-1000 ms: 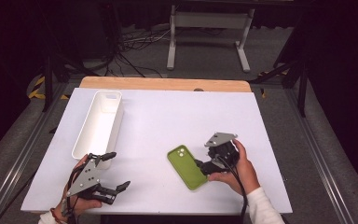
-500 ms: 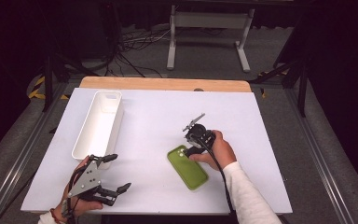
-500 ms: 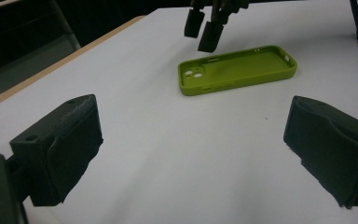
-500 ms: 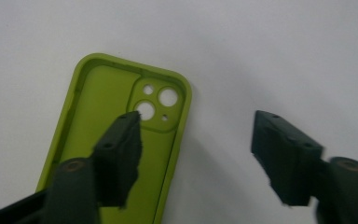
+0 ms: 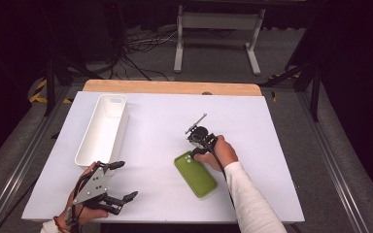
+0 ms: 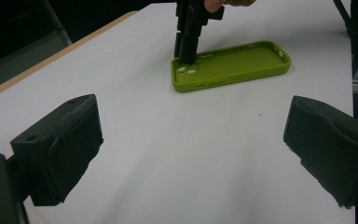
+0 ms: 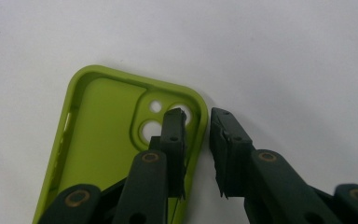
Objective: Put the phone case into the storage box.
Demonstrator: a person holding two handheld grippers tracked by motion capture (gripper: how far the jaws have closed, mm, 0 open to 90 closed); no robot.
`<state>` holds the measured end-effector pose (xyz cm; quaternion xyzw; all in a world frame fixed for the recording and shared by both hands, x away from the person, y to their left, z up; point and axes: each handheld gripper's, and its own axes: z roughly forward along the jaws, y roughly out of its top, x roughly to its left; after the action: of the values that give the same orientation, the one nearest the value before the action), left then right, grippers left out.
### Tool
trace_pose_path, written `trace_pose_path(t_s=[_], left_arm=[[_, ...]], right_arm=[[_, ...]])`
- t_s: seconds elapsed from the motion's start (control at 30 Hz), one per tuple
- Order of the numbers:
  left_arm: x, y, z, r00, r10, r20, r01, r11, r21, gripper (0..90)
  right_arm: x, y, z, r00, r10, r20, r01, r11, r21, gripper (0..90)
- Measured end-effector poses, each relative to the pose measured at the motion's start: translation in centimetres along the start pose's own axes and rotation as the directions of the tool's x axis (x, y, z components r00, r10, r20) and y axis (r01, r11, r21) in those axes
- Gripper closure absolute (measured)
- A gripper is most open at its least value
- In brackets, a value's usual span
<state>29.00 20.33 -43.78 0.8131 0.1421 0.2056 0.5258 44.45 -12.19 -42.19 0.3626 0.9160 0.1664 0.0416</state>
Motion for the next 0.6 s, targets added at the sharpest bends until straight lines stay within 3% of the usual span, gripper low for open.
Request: trace_pose_path(t_s=[0.17, 0.2, 0.33, 0.53, 0.6], left_arm=[[-0.2, 0.0, 0.2, 0.9997, 0.016, 0.019, -0.016, 0.9997, 0.016, 5.1], [-0.3, 0.0, 0.2, 0.9997, 0.012, 0.021, -0.012, 0.9998, 0.017, 5.1], [-0.3, 0.0, 0.1, 0.9998, 0.012, 0.019, -0.012, 0.9998, 0.014, 5.1], [-0.3, 0.0, 0.3, 0.9998, 0.006, 0.018, -0.006, 0.9998, 0.018, 5.1], [-0.3, 0.0, 0.3, 0.9998, 0.003, 0.019, -0.003, 0.9999, 0.017, 5.2]], right_arm=[[0.1, 0.1, 0.2, 0.9997, 0.01, 0.02, -0.009, 1.0, -0.022, 80.1], [0.1, -0.1, 0.3, 0.9995, 0.024, 0.022, -0.023, 0.999, -0.046, 81.9], [0.0, -0.3, 0.3, 0.9996, 0.025, 0.015, -0.024, 0.998, -0.063, 82.5], [0.2, -0.6, 0.2, 0.9983, 0.015, 0.057, -0.009, 0.995, -0.095, 85.9], [0.0, -0.9, 0.3, 0.9985, 0.029, 0.046, -0.023, 0.993, -0.116, 86.7]])
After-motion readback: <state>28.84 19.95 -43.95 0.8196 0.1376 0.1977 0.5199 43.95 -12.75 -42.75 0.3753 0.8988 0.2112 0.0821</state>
